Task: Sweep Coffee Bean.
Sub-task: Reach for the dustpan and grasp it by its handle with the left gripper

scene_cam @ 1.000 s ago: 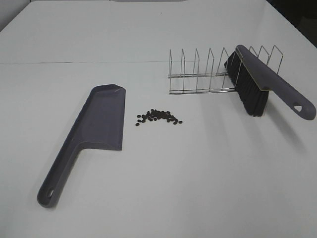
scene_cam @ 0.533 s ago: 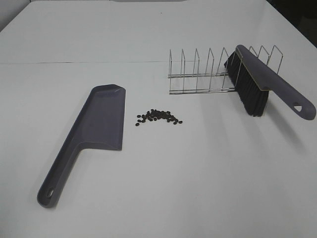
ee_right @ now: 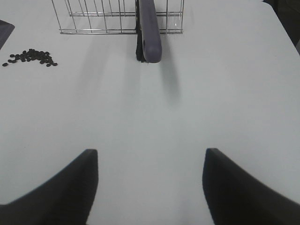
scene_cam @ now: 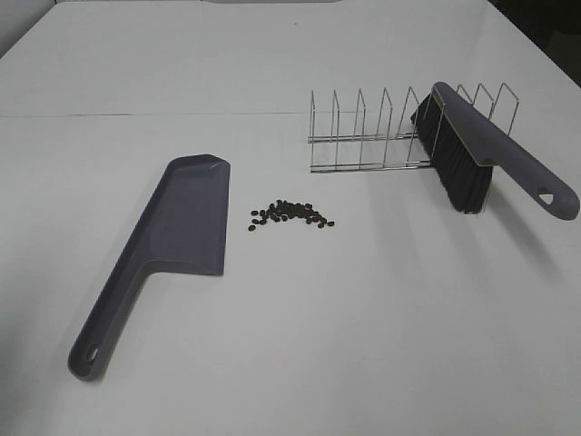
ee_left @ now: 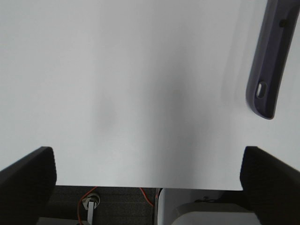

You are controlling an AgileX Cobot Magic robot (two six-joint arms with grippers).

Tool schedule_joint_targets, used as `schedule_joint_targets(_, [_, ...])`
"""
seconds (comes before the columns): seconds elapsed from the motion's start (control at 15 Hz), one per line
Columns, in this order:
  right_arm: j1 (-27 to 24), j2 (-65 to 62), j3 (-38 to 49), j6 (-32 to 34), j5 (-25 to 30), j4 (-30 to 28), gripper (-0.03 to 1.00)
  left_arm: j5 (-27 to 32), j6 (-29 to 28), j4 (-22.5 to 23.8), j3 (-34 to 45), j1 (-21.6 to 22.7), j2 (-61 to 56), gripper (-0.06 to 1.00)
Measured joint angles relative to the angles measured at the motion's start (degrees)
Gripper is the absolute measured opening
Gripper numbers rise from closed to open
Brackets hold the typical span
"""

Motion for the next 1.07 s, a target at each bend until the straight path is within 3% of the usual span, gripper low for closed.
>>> schedule_joint_targets(0.07, [0.00, 0.00, 0.00, 0.00, 0.00, 0.00, 0.56, -0.46, -0.80, 0.06, -0.46, -1.26, 1.38, 0.98])
schedule_joint_targets(0.27, [0.00, 0.00, 0.00, 0.00, 0.00, 0.00, 0.56, -5.67, -9.28, 2.29, -4.30, -11.75, 12.49, 0.98])
schedule_joint_targets(0.4, [0.00, 0.00, 0.00, 0.00, 0.00, 0.00, 0.56, -8.14, -11.34, 2.75, -8.14, -17.19, 22.17, 0.98])
schedule_joint_targets(0.73, [0.00, 0.00, 0.00, 0.00, 0.00, 0.00, 0.56, -8.94, -11.57, 0.97, -17.13, -21.66, 35.35, 0.98])
schedule_joint_targets(1.07, [0.00, 0.00, 0.00, 0.00, 0.00, 0.00, 0.56, -9.74, -11.57, -0.17, -18.45, -22.12, 42.40, 0.98])
